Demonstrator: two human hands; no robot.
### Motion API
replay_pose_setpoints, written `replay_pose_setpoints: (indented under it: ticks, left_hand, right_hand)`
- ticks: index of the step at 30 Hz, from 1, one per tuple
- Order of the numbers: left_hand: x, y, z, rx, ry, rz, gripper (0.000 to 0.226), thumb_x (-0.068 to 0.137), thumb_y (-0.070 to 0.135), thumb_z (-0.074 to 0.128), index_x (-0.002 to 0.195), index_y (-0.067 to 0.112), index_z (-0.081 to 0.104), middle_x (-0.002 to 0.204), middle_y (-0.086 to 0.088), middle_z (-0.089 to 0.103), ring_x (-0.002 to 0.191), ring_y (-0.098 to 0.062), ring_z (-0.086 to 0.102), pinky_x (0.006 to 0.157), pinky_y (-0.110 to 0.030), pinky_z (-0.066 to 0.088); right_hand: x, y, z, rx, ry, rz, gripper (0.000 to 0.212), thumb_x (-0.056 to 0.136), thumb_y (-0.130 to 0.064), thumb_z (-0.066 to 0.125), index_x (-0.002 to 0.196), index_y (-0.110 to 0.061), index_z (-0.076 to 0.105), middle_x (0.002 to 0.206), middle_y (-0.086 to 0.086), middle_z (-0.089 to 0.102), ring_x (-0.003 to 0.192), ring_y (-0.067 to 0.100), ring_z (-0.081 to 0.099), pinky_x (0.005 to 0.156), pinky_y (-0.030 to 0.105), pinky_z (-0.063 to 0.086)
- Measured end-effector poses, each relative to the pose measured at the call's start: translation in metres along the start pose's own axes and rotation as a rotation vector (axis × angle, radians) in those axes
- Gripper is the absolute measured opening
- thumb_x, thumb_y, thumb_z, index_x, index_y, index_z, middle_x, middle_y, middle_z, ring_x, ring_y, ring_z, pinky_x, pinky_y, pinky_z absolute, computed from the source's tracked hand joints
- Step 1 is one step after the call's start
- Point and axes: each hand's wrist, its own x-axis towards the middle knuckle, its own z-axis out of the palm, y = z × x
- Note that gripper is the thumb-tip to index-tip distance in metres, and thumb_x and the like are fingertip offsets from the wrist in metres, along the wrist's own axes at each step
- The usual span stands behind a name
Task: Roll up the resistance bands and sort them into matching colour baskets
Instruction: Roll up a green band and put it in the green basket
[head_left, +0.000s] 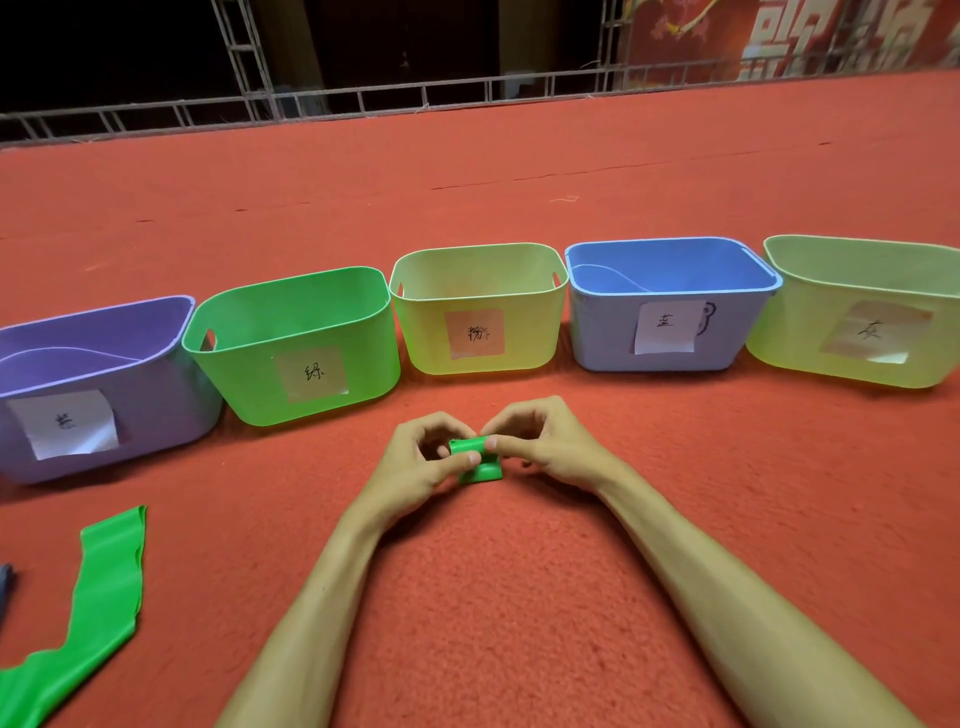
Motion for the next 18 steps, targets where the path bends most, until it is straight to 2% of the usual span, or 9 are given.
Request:
replay_pose_setpoints:
  ticks: [2, 4, 5, 9, 11, 13, 15, 18]
  left_hand:
    - [0.0012, -0.001, -0.0003, 0.013, -0.002, -0.003, 0.028, 0.076, 0.03, 0.084, 0.097, 0.014, 0.074, 0.078, -0.009, 0.062, 0.072, -0.016, 0.049, 0.067, -0.028, 0.043]
    - [0.0018, -0.001, -0.0001, 0.033, -0.019, -0.015, 0.031, 0.078, 0.043, 0.08, 0.095, 0.018, 0.077, 0.083, -0.016, 0.07, 0.073, -0.014, 0.054, 0.069, -0.029, 0.044]
    - [0.002, -0.0009, -0.0002, 0.031, -0.021, -0.026, 0.032, 0.08, 0.046, 0.077, 0.094, 0.017, 0.078, 0.085, -0.014, 0.073, 0.075, -0.013, 0.057, 0.072, -0.031, 0.044]
    - [0.0013, 0.0002, -0.0012, -0.008, -0.018, -0.054, 0.016, 0.093, 0.022, 0.075, 0.096, 0.007, 0.079, 0.08, -0.004, 0.072, 0.073, -0.012, 0.057, 0.068, -0.028, 0.042]
    - [0.0002, 0.0007, -0.0021, -0.006, -0.017, -0.026, 0.013, 0.092, 0.017, 0.076, 0.1, 0.006, 0.079, 0.088, -0.006, 0.077, 0.078, -0.012, 0.063, 0.072, -0.026, 0.047]
    - [-0.0002, 0.0017, -0.0035, -0.033, 0.002, -0.006, 0.021, 0.086, 0.021, 0.079, 0.102, 0.007, 0.078, 0.097, -0.015, 0.078, 0.087, -0.021, 0.067, 0.082, -0.035, 0.05]
    - [-0.0005, 0.0032, -0.0047, -0.064, 0.037, 0.01, 0.027, 0.079, 0.02, 0.08, 0.102, 0.006, 0.077, 0.1, -0.017, 0.077, 0.09, -0.025, 0.067, 0.087, -0.039, 0.05]
    - [-0.0012, 0.0036, -0.0039, -0.083, 0.075, 0.022, 0.029, 0.073, 0.015, 0.082, 0.099, 0.004, 0.074, 0.098, -0.013, 0.078, 0.088, -0.02, 0.066, 0.085, -0.034, 0.049]
  right_hand:
    - [-0.0004, -0.0007, -0.0003, 0.021, 0.0, -0.01, 0.012, 0.091, -0.004, 0.076, 0.1, 0.004, 0.075, 0.08, 0.003, 0.075, 0.068, 0.002, 0.064, 0.057, 0.014, 0.044]
    - [0.0007, 0.0005, -0.0002, 0.031, 0.016, -0.003, 0.013, 0.091, -0.004, 0.077, 0.101, 0.004, 0.073, 0.082, 0.004, 0.074, 0.069, 0.006, 0.063, 0.056, 0.018, 0.044]
    - [0.0011, 0.0011, -0.0001, 0.032, 0.023, 0.001, 0.014, 0.09, -0.004, 0.078, 0.1, 0.003, 0.073, 0.081, 0.004, 0.072, 0.07, 0.008, 0.062, 0.055, 0.02, 0.044]
    - [0.001, 0.0022, -0.0016, 0.04, 0.023, 0.008, 0.023, 0.085, 0.005, 0.079, 0.105, 0.003, 0.067, 0.077, -0.006, 0.067, 0.067, 0.006, 0.056, 0.053, 0.016, 0.046]
    - [0.0008, 0.0005, -0.0017, 0.06, 0.018, 0.004, 0.031, 0.084, 0.009, 0.078, 0.111, 0.004, 0.063, 0.088, 0.004, 0.07, 0.074, 0.007, 0.062, 0.06, 0.015, 0.05]
    - [0.002, 0.0003, -0.0006, 0.034, 0.021, 0.003, 0.034, 0.085, 0.005, 0.079, 0.115, 0.002, 0.064, 0.095, 0.01, 0.072, 0.082, 0.011, 0.064, 0.066, 0.016, 0.05]
    - [0.0018, -0.0015, 0.0012, -0.003, 0.019, 0.029, 0.025, 0.088, -0.003, 0.079, 0.111, -0.001, 0.069, 0.09, 0.006, 0.073, 0.078, 0.01, 0.063, 0.061, 0.017, 0.046]
    - [0.0009, 0.0014, 0.0032, 0.003, 0.015, 0.032, 0.013, 0.091, -0.002, 0.076, 0.102, 0.003, 0.072, 0.079, -0.003, 0.074, 0.07, 0.003, 0.066, 0.061, 0.014, 0.046]
